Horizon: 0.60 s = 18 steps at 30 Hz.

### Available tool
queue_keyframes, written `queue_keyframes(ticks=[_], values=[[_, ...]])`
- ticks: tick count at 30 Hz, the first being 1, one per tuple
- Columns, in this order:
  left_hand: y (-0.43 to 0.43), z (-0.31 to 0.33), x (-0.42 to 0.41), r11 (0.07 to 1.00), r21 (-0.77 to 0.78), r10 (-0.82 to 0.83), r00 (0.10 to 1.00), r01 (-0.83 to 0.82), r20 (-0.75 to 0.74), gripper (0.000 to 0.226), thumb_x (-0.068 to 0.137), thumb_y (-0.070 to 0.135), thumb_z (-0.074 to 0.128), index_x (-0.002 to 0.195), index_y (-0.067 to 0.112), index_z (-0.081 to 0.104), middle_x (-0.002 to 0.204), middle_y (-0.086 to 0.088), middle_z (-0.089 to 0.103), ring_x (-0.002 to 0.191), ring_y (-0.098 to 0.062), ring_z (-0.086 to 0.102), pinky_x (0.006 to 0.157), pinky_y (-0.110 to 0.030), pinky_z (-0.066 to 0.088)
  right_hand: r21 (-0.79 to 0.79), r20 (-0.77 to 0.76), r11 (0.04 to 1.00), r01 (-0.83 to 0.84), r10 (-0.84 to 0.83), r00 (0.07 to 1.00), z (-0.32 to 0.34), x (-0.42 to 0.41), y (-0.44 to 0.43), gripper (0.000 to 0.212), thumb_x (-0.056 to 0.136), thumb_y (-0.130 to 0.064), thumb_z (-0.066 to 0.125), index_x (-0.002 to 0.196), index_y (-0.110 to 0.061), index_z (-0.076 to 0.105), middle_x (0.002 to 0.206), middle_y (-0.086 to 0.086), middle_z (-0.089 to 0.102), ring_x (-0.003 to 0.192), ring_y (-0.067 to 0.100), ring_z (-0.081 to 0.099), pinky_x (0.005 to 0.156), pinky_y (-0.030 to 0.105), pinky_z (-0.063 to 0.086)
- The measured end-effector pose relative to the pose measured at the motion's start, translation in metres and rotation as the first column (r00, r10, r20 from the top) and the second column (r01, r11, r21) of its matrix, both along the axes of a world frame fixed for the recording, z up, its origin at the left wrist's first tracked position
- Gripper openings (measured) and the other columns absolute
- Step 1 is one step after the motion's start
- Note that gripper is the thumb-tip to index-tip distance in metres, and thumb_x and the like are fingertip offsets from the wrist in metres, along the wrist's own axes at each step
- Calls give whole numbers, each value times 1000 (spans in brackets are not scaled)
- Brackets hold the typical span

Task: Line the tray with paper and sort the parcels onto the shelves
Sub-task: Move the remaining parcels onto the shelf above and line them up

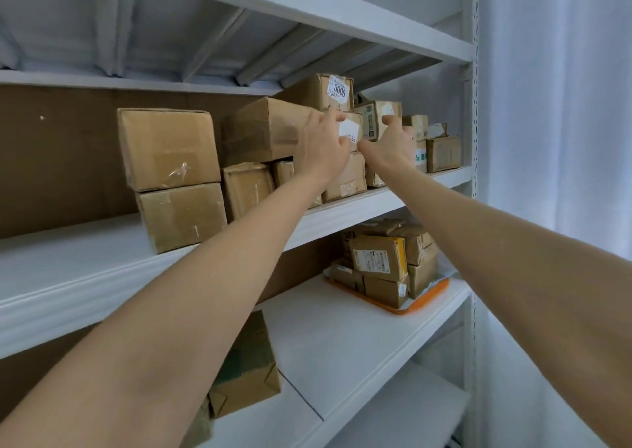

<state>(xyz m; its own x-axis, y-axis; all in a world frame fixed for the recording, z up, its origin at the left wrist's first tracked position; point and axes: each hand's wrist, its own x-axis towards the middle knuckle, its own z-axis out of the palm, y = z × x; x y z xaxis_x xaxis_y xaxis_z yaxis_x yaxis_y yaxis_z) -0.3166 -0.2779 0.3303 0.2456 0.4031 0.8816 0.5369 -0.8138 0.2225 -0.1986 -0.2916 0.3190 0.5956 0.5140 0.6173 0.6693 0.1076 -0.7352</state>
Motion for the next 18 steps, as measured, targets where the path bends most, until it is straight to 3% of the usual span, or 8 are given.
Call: queue_keyframes(ticks=[9, 14, 18], values=[[-34, -81, -57, 986, -64, -160, 983, 155, -92, 28, 95, 12, 46, 121, 12, 57, 121, -5, 56, 107, -13, 54, 88, -24, 44, -55, 84, 998, 1, 3, 996, -57, -57, -41, 45, 88, -24, 63, 129, -18, 46, 137, 9, 42, 126, 27, 41, 98, 34, 37], [-51, -148, -103, 955, -287, -106, 990, 74, -96, 27, 97, 13, 43, 120, 15, 59, 122, -2, 55, 108, -14, 55, 91, -27, 46, -142, 30, 989, -44, 49, 998, -113, -94, -60, 28, 89, -17, 59, 115, -17, 49, 128, 9, 45, 118, 27, 43, 83, 31, 36], [-60, -204, -145, 889, -458, -37, 993, -19, -114, 28, 98, 16, 44, 123, 18, 57, 124, -1, 53, 108, -14, 54, 88, -26, 46, -228, -22, 966, -124, 122, 992, -161, -130, -64, 28, 89, -15, 59, 115, -19, 50, 126, 8, 46, 115, 27, 44, 88, 34, 41]])
